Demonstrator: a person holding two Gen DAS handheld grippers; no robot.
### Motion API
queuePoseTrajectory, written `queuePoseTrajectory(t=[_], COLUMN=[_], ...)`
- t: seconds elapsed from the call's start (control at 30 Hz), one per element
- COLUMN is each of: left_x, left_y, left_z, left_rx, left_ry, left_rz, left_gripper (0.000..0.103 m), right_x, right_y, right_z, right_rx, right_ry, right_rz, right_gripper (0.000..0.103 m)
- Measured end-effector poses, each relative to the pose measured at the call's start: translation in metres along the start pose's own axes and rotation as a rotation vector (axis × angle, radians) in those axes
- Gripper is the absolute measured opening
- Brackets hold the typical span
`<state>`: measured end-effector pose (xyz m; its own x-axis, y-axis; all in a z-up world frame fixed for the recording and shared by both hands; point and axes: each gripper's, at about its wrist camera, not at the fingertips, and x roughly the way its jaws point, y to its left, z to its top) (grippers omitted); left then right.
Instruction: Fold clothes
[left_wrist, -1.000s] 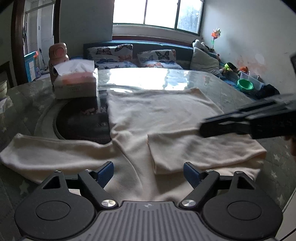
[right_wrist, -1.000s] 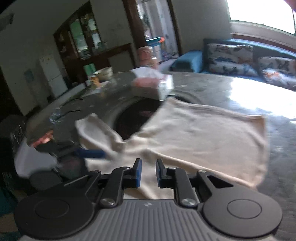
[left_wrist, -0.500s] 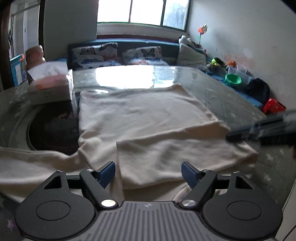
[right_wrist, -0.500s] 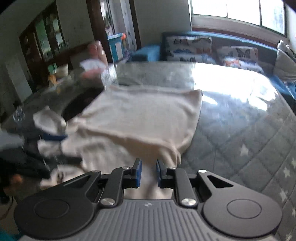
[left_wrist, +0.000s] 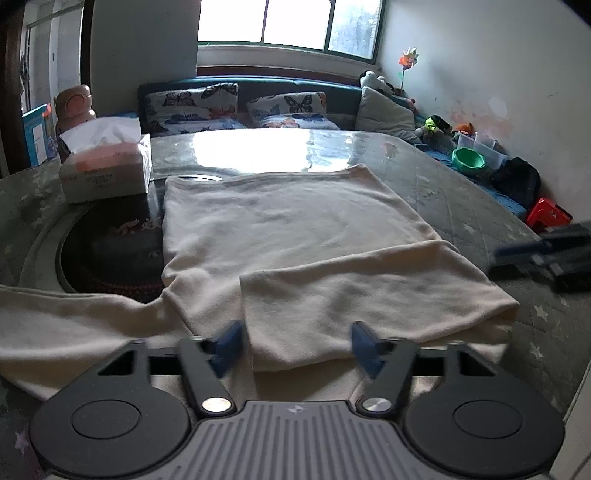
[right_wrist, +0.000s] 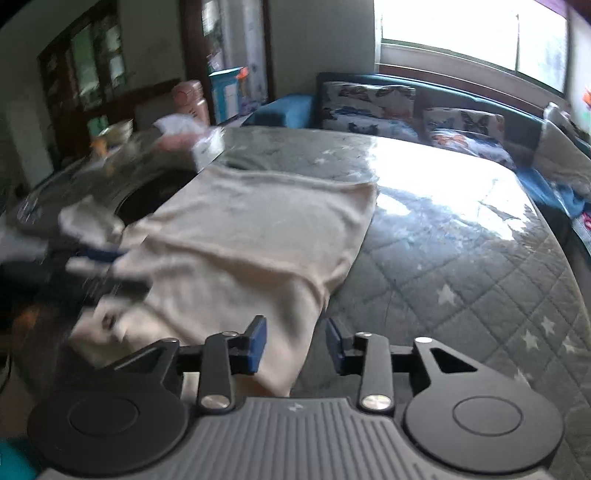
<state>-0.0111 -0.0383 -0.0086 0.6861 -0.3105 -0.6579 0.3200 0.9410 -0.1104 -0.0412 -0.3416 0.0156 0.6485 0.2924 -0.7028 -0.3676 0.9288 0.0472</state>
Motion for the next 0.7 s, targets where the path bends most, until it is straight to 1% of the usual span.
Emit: queuePoseTrajectory(t=[0.03, 0.07, 0.13, 0.17, 0.2, 0.23, 0.27, 0.3, 0.33, 0.37, 0.47, 0.53, 0.6, 0.7], left_x=[0.000, -0.001, -0.001, -0.002, -0.003, -0.005, -0.008, -0.011, -0.014, -0.017, -0.025, -0.026, -0.024, -0.019], left_y=[0.001, 0.002, 0.005, 0.007, 0.008, 0.009, 0.009, 0.008, 0.008, 0.007, 0.007, 0.010, 0.012, 0.012], left_z=[0.000, 0.001, 0.002, 0.003, 0.005, 0.007, 0.008, 0.010, 0.012, 0.013, 0.016, 0.014, 0.010, 0.004], left_rx=[-0.002, -0.008, -0.023, -0.031, -0.038, -0.042, -0.042, -0.041, -0.041, -0.041, -0.044, -0.052, -0.054, -0.045], left_ry=[-0.001, 0.000, 0.002, 0.003, 0.001, -0.004, -0.011, -0.020, -0.030, -0.040, -0.058, -0.050, -0.034, -0.003], left_rz=[0.002, 0.002, 0.002, 0.002, -0.003, -0.012, -0.013, -0.015, -0.017, -0.020, -0.023, -0.016, -0.009, 0.000], left_gripper=[0.043, 0.039, 0.025, 0.021, 0.015, 0.012, 0.011, 0.010, 0.009, 0.009, 0.008, 0.008, 0.008, 0.011], right_x=[-0.004, -0.009, -0.010, -0.009, -0.007, -0.005, -0.003, -0.002, -0.001, -0.001, -0.005, -0.010, -0.008, -0.011], right_y=[0.002, 0.005, 0.007, 0.009, 0.011, 0.013, 0.014, 0.016, 0.017, 0.017, 0.019, 0.020, 0.023, 0.018], right_z=[-0.004, -0.009, -0.016, -0.018, -0.021, -0.024, -0.024, -0.024, -0.025, -0.025, -0.026, -0.029, -0.031, -0.029], right_rx=[-0.016, -0.031, -0.033, -0.034, -0.041, -0.048, -0.050, -0.051, -0.054, -0.058, -0.085, -0.102, -0.141, -0.151], right_ry=[0.006, 0.013, 0.028, 0.034, 0.031, 0.027, 0.022, 0.016, 0.018, 0.019, 0.013, 0.027, 0.063, 0.062], right_rz=[0.002, 0.004, 0.013, 0.015, 0.007, -0.001, -0.010, -0.019, -0.028, -0.037, -0.063, -0.040, -0.028, -0.041], right_gripper=[0.043, 0.043, 0.043, 0.043, 0.041, 0.040, 0.037, 0.026, 0.011, 0.007, 0.005, 0.005, 0.005, 0.010])
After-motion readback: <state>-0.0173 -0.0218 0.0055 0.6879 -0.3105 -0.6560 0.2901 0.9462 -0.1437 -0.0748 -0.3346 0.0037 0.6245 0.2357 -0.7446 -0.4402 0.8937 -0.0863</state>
